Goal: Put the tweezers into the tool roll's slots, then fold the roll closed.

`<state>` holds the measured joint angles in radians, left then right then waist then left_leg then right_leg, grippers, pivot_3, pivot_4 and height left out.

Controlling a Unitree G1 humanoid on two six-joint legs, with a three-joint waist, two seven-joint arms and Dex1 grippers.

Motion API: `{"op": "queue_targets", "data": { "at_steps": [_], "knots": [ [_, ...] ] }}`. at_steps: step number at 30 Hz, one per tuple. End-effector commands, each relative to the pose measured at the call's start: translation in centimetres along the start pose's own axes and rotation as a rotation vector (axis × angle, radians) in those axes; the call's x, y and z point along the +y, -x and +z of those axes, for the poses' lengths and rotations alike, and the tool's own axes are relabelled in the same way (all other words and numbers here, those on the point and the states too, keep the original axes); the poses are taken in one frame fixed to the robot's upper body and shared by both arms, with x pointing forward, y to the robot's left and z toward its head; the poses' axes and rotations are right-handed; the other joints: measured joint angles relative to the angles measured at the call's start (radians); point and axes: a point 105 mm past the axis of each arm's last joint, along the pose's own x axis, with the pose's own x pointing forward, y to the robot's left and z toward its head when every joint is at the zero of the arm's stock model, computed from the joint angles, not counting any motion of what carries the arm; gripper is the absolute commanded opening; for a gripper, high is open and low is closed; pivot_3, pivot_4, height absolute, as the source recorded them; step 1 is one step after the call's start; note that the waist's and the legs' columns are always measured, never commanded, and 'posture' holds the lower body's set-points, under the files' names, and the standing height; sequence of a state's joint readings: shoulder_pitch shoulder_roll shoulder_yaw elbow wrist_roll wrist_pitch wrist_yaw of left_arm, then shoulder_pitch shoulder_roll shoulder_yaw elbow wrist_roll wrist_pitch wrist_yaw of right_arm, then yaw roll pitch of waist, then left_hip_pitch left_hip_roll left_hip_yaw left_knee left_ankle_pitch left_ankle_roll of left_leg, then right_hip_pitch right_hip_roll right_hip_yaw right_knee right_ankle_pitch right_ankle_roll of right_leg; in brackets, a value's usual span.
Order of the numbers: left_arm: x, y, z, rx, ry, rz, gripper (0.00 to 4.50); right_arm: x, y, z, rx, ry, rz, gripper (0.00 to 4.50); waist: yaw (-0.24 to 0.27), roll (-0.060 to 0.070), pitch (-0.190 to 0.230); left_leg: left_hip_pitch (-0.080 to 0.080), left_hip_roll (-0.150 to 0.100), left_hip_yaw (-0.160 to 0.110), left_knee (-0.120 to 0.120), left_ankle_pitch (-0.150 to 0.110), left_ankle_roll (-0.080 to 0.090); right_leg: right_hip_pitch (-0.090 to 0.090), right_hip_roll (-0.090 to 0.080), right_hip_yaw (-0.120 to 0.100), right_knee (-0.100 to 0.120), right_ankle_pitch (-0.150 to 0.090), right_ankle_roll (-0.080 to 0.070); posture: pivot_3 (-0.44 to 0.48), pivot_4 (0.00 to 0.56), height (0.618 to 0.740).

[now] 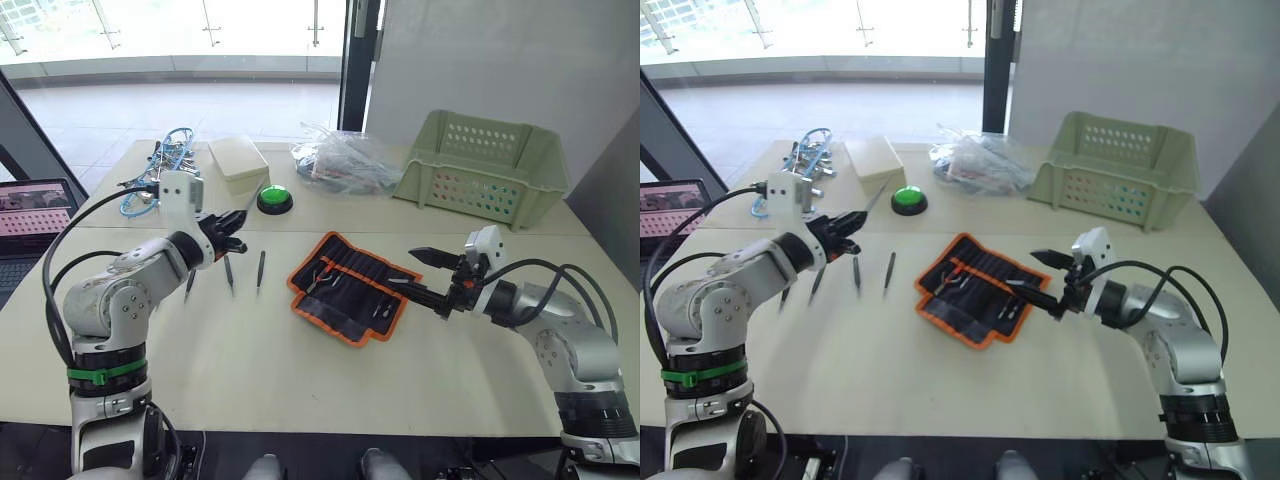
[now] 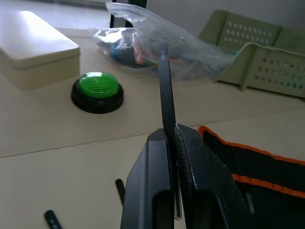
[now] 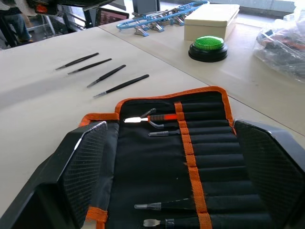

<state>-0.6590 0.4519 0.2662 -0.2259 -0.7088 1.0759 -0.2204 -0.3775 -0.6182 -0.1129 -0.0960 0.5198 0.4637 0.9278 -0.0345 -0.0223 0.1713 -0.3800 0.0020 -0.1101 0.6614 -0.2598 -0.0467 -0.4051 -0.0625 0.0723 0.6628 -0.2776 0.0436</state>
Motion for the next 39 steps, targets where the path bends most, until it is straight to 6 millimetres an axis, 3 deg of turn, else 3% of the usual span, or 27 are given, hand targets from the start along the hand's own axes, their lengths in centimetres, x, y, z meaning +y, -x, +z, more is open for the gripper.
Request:
{"op": "queue_targets", "data": {
  "at_steps": [1,6,12,22,30,39],
  "knots": [
    [-3.7,-0.2,0.6,0.05,-0.119,-0.088,0.0,-0.6,-0.5,0.3,-0.001,0.008,-0.008,3.7,-0.005,0.0,0.0,0.0,0.0,0.0,0.0,0.0,0.0,0.0,0.0,0.0,0.0,0.0,0.0,0.0,0.15,0.74],
    [-6.9,-0.2,-1.3,0.193,-0.089,-0.228,0.0,-1.8,-2.1,-1.1,0.064,0.071,-0.056,1.97,-0.011,0.0,0.0,0.001,0.0,0.0,0.0,0.0,0.0,0.0,0.0,0.001,0.0,0.0,0.0,0.0,0.15,0.74],
    [-8.0,-0.2,-4.1,0.384,-0.034,-0.273,0.0,-2.5,-4.2,-2.5,0.093,0.102,-0.064,0.07,-0.011,0.0,0.0,0.0,0.0,0.0,0.0,0.001,-0.001,0.0,0.0,0.001,0.0,0.0,0.0,0.0,0.15,0.74],
    [-8.3,-0.8,-7.6,0.496,-0.065,-0.205,0.0,-2.9,-5.2,-5.8,0.206,0.037,-0.067,0.07,-0.008,0.0,0.0,0.0,0.0,0.0,0.0,0.002,-0.004,0.0,0.0,0.001,0.0,0.0,0.0,0.0,0.15,0.74],
    [-7.8,-1.2,-11.3,0.555,-0.12,-0.151,0.0,-2.5,-3.9,-8.5,0.258,-0.028,-0.08,0.07,-0.006,0.0,0.0,0.001,0.0,0.0,0.0,0.002,-0.004,0.001,0.0,0.001,0.0,0.0,0.0,0.0,0.15,0.74],
    [-7.5,-2.3,-11.4,0.505,-0.134,-0.115,0.0,-2.8,-3.0,-9.0,0.262,-0.038,-0.116,0.07,-0.004,0.0,0.0,0.002,-0.001,0.0,0.0,0.002,-0.004,0.002,0.0,0.001,0.0,0.0,0.0,0.0,0.15,0.74]
  ]
}}
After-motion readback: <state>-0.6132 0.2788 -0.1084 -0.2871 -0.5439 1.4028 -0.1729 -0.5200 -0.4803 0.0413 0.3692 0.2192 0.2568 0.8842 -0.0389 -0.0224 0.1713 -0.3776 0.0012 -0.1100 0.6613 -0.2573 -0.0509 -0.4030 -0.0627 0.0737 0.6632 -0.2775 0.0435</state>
